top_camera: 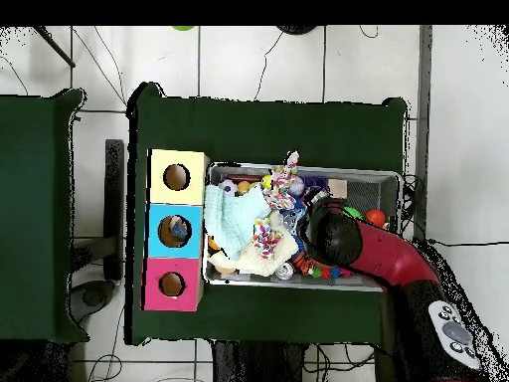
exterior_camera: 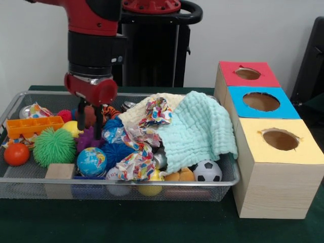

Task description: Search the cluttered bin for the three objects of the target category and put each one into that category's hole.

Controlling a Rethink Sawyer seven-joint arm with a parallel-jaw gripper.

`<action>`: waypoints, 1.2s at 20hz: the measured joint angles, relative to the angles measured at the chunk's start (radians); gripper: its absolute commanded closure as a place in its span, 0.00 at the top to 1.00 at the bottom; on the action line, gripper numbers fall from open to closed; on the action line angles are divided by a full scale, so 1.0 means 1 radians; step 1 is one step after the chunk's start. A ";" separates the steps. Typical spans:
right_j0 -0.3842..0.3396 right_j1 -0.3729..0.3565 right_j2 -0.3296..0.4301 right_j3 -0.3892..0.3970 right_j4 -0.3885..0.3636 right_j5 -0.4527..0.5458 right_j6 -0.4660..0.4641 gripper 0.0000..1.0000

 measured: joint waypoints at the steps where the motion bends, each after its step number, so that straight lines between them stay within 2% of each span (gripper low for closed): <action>1: -0.005 0.004 0.000 -0.004 -0.002 0.000 0.000 1.00; 16: -0.087 0.110 0.003 -0.020 -0.021 0.016 0.000 1.00; 23: -0.088 0.137 0.004 -0.019 -0.016 0.127 0.000 1.00; 24: -0.088 0.134 0.004 -0.019 -0.008 0.184 0.000 1.00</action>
